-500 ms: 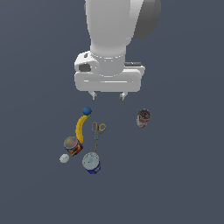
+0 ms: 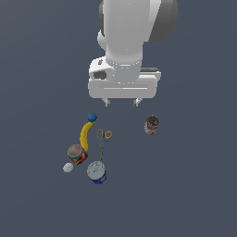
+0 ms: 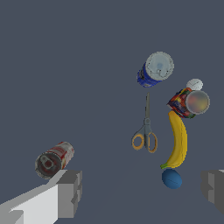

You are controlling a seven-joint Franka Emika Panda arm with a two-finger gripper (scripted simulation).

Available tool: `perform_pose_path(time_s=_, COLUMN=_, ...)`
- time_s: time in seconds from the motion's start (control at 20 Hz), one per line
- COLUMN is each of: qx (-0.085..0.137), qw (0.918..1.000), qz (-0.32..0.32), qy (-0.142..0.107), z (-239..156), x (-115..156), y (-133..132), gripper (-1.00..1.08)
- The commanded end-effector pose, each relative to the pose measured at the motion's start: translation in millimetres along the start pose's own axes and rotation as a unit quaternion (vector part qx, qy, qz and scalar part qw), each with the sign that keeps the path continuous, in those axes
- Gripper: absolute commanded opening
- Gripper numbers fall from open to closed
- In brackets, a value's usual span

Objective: Pick up a designated object from a clutter of objects.

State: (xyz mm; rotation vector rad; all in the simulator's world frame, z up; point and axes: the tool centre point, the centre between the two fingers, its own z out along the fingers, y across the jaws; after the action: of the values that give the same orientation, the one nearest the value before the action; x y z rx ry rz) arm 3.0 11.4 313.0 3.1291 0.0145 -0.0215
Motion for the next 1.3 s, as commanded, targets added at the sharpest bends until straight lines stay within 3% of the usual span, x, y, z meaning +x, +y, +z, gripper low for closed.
perform_pose_path(time_s=0.0, qx=0.001, qw=1.0, qz=-0.004, qy=-0.003, z=0.8, x=-1.8, y=-6.5, gripper=1.0)
perform_pose_path(time_s=0.45, qx=0.004, qw=0.9998, qz=0.02, qy=-0.003, z=11.1, x=7.5, y=5.3, gripper=1.0)
perform_pose_path(time_s=0.8, qx=0.012, qw=0.9963, qz=0.085, qy=-0.002, z=42.0, x=29.9, y=37.1, gripper=1.0)
perform_pose_path(time_s=1.0, qx=0.017, qw=0.99, qz=0.14, qy=-0.002, z=70.4, x=45.9, y=66.8, gripper=1.0)
perform_pose_path(time_s=1.25, qx=0.019, qw=0.9747, qz=0.223, qy=-0.001, z=115.6, x=63.2, y=114.6, gripper=1.0)
